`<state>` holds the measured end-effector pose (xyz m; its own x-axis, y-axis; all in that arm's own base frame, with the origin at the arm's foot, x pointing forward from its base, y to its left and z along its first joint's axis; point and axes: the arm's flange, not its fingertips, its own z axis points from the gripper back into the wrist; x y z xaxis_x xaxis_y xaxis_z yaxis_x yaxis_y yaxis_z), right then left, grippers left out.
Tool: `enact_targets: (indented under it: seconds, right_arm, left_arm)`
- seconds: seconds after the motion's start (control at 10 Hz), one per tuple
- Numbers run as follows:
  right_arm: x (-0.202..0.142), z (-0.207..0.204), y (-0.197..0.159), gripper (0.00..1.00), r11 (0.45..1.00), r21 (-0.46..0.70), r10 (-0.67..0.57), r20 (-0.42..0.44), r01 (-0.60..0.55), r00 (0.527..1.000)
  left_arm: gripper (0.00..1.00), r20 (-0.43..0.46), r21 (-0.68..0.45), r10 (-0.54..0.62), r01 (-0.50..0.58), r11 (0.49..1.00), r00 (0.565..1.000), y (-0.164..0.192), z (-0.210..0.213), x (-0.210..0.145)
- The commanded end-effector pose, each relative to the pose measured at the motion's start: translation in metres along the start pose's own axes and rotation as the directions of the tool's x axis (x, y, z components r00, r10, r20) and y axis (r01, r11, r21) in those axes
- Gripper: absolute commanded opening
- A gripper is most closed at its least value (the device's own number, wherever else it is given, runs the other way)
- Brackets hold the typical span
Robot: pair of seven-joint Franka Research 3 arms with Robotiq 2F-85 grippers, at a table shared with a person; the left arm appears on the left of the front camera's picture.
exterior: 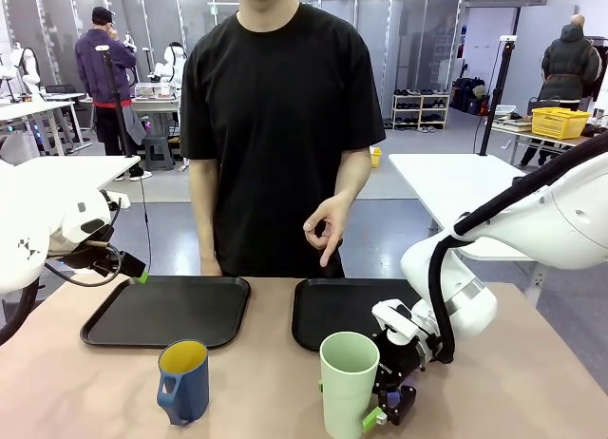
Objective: Sort and store the cups by type.
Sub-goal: Pick up the Reusable plastic cup.
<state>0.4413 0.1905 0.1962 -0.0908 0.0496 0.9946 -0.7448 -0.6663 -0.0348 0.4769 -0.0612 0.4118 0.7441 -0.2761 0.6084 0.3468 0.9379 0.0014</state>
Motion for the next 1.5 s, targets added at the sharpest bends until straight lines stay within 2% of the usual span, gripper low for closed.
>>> enact_targets:
  seconds: [0.0, 0.1, 0.2, 0.5, 0.7, 0.9, 1.0, 1.2, 1.3, 1.4]
  right_arm:
    - [-0.004, 0.0, 0.007, 0.86, 1.0, -0.019, 0.017, -0.012, -0.017, 1.0]
    - [-0.004, 0.001, 0.007, 0.85, 0.999, -0.03, 0.021, -0.021, -0.021, 1.0]
    - [-0.003, 0.0, 0.007, 0.71, 0.999, -0.026, 0.03, -0.021, -0.031, 0.999]
    - [0.014, 0.0, 0.006, 0.7, 0.997, -0.08, 0.023, 0.003, -0.023, 1.0]
    - [0.049, 0.003, 0.004, 0.7, 0.983, -0.183, -0.01, -0.036, 0.003, 0.999]
    - [0.089, 0.006, 0.005, 0.7, 0.93, -0.356, -0.12, -0.059, 0.091, 0.991]
    - [0.099, 0.008, 0.006, 0.7, 0.916, -0.391, -0.124, -0.068, 0.087, 0.99]
    - [0.107, 0.013, 0.01, 0.7, 0.908, -0.414, -0.098, -0.046, 0.07, 0.994]
    - [0.105, 0.014, 0.013, 0.7, 0.898, -0.437, -0.097, -0.074, 0.055, 0.993]
    - [0.11, 0.018, 0.007, 0.7, 0.917, -0.397, -0.073, -0.057, 0.044, 0.996]
  left_arm:
    - [1.0, 0.003, 0.0, -0.001, 0.001, 1.0, 1.0, 0.0, 0.001, 0.001]
    - [1.0, 0.003, 0.0, -0.001, 0.001, 1.0, 1.0, 0.0, 0.001, 0.001]
    - [1.0, 0.003, 0.0, -0.001, 0.001, 1.0, 1.0, 0.0, 0.001, 0.001]
    - [1.0, 0.003, 0.0, -0.001, 0.001, 1.0, 1.0, 0.0, 0.001, 0.001]
    - [1.0, 0.003, 0.0, -0.001, 0.001, 1.0, 1.0, 0.0, 0.001, 0.001]
    - [1.0, 0.003, 0.0, -0.001, 0.001, 1.0, 1.0, 0.0, 0.001, 0.001]
    - [1.0, 0.003, 0.0, -0.001, 0.001, 1.0, 1.0, 0.0, 0.001, 0.001]
    - [1.0, 0.003, 0.0, -0.001, 0.001, 1.0, 1.0, 0.0, 0.001, 0.001]
    - [1.0, 0.003, 0.0, -0.001, 0.001, 1.0, 1.0, 0.0, 0.001, 0.001]
    - [1.0, 0.003, 0.0, -0.001, 0.001, 1.0, 1.0, 0.0, 0.001, 0.001]
